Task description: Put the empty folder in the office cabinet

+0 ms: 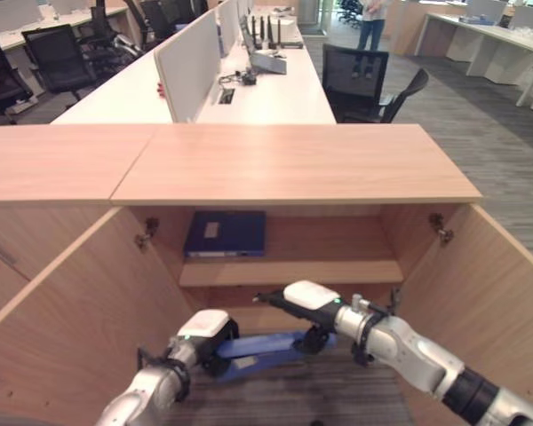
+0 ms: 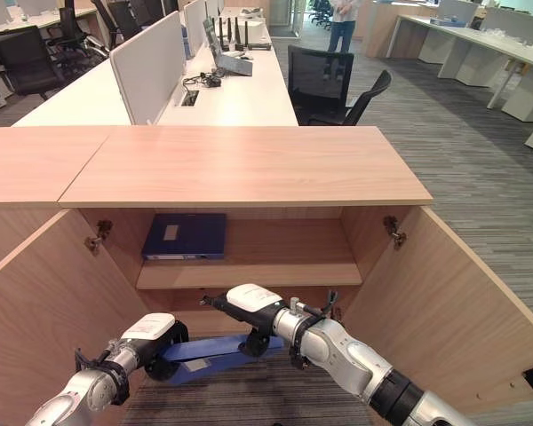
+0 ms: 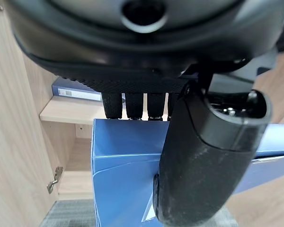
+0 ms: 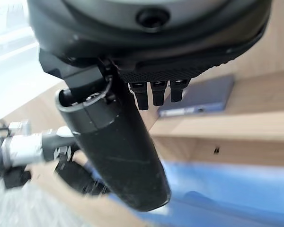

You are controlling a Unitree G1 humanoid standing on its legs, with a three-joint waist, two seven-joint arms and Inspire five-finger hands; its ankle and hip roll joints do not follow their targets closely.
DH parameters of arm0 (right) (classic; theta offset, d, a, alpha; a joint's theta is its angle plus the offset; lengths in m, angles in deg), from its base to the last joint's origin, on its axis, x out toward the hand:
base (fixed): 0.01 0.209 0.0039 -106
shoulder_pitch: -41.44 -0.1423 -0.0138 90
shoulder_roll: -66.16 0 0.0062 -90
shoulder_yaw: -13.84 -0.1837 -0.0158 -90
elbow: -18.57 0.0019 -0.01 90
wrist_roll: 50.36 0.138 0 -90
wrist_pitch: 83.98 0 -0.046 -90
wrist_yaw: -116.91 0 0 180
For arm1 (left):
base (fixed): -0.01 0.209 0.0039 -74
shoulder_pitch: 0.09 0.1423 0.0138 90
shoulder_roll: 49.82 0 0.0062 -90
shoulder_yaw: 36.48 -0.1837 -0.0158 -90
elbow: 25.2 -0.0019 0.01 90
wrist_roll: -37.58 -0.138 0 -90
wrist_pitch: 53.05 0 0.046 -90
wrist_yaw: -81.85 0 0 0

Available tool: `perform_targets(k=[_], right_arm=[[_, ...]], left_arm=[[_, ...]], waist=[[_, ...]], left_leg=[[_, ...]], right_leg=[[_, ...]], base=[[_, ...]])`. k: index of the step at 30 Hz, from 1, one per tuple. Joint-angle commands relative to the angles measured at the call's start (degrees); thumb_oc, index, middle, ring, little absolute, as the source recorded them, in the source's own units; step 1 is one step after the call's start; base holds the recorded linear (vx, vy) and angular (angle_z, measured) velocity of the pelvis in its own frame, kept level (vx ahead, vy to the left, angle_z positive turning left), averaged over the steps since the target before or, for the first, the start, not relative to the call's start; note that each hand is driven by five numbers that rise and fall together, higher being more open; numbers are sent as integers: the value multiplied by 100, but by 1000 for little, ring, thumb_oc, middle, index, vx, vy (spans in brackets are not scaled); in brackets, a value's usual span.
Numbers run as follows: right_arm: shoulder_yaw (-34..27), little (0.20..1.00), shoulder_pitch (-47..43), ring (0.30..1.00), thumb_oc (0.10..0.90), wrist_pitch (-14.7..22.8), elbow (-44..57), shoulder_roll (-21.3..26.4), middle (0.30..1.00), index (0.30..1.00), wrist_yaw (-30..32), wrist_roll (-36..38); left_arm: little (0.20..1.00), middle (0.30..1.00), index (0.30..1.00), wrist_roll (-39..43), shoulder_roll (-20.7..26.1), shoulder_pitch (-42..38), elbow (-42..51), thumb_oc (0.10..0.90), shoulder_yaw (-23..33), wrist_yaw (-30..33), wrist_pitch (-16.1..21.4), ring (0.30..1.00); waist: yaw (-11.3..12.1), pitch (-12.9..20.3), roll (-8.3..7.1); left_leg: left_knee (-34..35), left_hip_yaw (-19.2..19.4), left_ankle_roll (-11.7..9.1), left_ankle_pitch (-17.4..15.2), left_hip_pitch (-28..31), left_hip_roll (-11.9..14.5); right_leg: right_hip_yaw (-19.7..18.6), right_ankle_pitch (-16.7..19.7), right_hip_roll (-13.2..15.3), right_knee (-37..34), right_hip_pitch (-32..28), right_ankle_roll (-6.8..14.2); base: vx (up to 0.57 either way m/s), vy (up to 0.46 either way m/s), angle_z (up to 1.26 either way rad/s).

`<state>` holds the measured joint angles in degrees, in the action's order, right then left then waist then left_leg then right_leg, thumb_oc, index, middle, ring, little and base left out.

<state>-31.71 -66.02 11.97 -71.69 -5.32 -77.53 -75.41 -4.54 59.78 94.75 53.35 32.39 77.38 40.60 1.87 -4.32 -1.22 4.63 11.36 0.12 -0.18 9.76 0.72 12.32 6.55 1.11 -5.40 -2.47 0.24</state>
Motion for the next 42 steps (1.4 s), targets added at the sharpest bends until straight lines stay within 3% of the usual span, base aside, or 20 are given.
perform_targets(k=[1,10,18,25,28,29,31,33,34,36,39,40,42], right_arm=[[-73,900,-655,900,800,66,-93,-211,900,900,271,243],[83,900,-525,900,800,-203,-1174,-839,900,900,422,230],[-25,900,-366,900,800,-229,-1090,-837,900,900,417,353],[-84,900,-473,900,800,-246,-1358,-731,900,900,481,-391],[-2,900,-515,900,800,-269,-1840,-840,900,900,515,-600],[27,836,-522,836,758,-280,-2001,-891,836,836,529,-619],[42,300,-455,300,400,-305,-2371,-1057,300,300,609,-510],[42,300,-423,300,400,-315,-2600,-1169,300,300,681,-433],[24,300,-360,300,400,-340,-2990,-1345,300,300,807,-297],[21,300,-304,300,400,-368,-3281,-1473,300,300,882,-207],[-99,300,-389,300,400,-444,-3527,-1395,300,300,987,-290],[-59,300,-372,300,400,-396,-3684,-1498,300,300,1041,-210],[8,300,-382,300,400,-401,-3958,-1670,300,300,1091,-162]], left_arm=[[300,300,300,127,13,-1023,324,400,218,450,117,300],[300,300,300,262,-370,-1515,675,400,215,781,2,300],[300,300,300,37,-364,-1895,638,400,108,832,-67,300],[300,300,300,850,-332,-1657,1806,400,311,484,310,300],[300,300,300,1817,-365,-1614,2552,400,287,147,507,300],[300,300,300,2158,-381,-1605,2746,400,268,39,544,300],[300,300,300,2882,-403,-1598,3140,400,222,-121,606,300],[300,300,300,3429,-400,-1565,3299,400,179,-246,605,300],[300,300,300,4631,-435,-1511,3478,400,11,-515,566,300],[300,300,300,5561,-448,-1491,3550,400,-153,-704,496,300],[300,300,300,6087,-337,-1571,3632,400,-234,-833,437,300],[300,300,300,6632,-399,-1698,3639,400,-462,-895,399,300],[300,300,300,6986,-408,-1944,3629,400,-675,-908,337,300]], waist=[[-53,189,-180],[-66,194,-204],[-120,202,-217],[-95,206,-216],[-72,213,-205],[-64,214,-199],[-59,221,-182],[-55,229,-178],[-61,241,-153],[-79,249,-123],[-82,266,-124],[-101,262,-102],[-114,266,-81]], left_leg=[[37,-387,-174,-314,-119,-55],[37,-419,-167,-310,-125,-64],[37,-400,-169,-322,-123,-67],[37,-429,-158,-328,-121,-67],[37,-456,-152,-322,-130,-72],[37,-463,-150,-320,-133,-75],[37,-473,-144,-317,-126,-88],[37,-474,-142,-320,-121,-87],[37,-469,-139,-325,-110,-93],[37,-456,-134,-329,-100,-102],[37,-452,-138,-335,-98,-101],[37,-453,-138,-334,-88,-102],[37,-459,-133,-338,-78,-107]], right_leg=[[13,-486,227,40,-331,503],[25,-482,245,40,-339,503],[26,-472,238,40,-329,503],[26,-470,245,40,-329,510],[40,-463,249,40,-329,511],[43,-462,252,40,-332,510],[45,-457,252,40,-339,514],[48,-451,254,40,-342,518],[50,-440,256,40,-350,519],[32,-435,254,40,-358,516],[31,-433,256,40,-365,523],[26,-424,263,40,-368,527],[16,-423,261,40,-381,524]], base=[[0,0,0],[0,0,0],[0,0,0],[0,0,0],[4,1,6],[0,0,0],[0,0,0],[0,0,0],[0,0,0],[0,0,0],[0,0,0],[0,0,0],[0,0,0]])
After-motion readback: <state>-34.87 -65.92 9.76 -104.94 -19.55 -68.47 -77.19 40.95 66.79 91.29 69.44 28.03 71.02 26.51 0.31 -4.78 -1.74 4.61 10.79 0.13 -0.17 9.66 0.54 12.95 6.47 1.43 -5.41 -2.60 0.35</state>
